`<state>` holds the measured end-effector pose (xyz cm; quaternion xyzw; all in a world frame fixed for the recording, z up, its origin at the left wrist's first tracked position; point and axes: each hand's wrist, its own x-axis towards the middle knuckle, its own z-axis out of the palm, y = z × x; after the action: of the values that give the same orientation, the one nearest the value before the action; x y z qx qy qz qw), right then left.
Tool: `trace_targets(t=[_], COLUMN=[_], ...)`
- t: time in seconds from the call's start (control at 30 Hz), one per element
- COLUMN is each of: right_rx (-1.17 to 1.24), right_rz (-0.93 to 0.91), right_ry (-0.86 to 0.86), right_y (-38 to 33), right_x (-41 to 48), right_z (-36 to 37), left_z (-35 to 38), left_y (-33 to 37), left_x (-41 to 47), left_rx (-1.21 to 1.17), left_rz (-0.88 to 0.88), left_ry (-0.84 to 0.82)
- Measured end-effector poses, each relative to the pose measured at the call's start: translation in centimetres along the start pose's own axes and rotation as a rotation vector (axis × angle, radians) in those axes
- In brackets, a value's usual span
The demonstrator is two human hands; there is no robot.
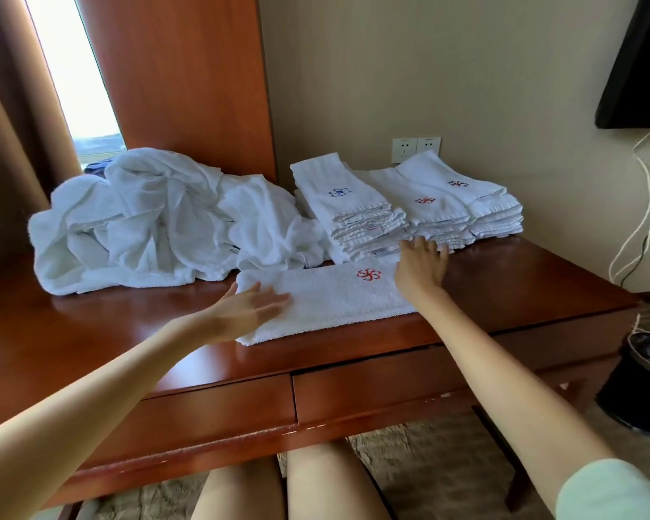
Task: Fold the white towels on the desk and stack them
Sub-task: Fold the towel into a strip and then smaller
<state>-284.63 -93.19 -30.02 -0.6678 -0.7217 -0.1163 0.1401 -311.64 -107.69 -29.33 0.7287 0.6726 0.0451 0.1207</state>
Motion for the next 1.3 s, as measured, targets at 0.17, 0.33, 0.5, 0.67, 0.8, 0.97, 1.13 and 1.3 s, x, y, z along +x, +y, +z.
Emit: trace_targets(t=[0.17, 0.33, 0.5, 0.67, 0.8, 0.97, 1.13, 1.3], right_rx=[0.357, 0.419, 0.353, 0.26, 0.271, 0.323, 0.321, 0.45], right_rz=[-0.447, -0.552, -0.463, -0.317, -0.166, -0.109, -0.102, -0.116], right_ry=[0.117, -0.263, -0.205, -0.263, -0.331, -0.327, -0.287, -0.201], right_y=[-8.2, -12.2, -9.0, -3.3, 1.0, 1.9, 1.8, 1.9], right_x=[-2.8, -4.4, -4.0, -2.4, -1.1, -0.9, -1.0, -1.3], right_z=[-1.5, 1.3, 2.7, 2.8, 2.7, 2.9, 3.1, 3.0], left_z=[0.6, 3.4, 3.7, 3.3, 3.1, 4.0, 3.8, 1.5], left_y=[1.4, 0.7, 0.4, 0.6, 0.8, 0.7, 0.4, 0.4], left_x=[3.0, 3.1, 3.2, 2.9, 2.7, 1.5, 1.5, 1.0], left_rx=[0.186, 0.185, 0.152, 0.084, -0.129, -0.423, -0.598, -1.045], left_rz=[-0.043, -0.187, -0.189, -0.207, -0.262, -0.482, -0.493, -0.37], left_ry=[0.246, 0.205, 0.232, 0.242, 0.324, 0.556, 0.586, 0.708])
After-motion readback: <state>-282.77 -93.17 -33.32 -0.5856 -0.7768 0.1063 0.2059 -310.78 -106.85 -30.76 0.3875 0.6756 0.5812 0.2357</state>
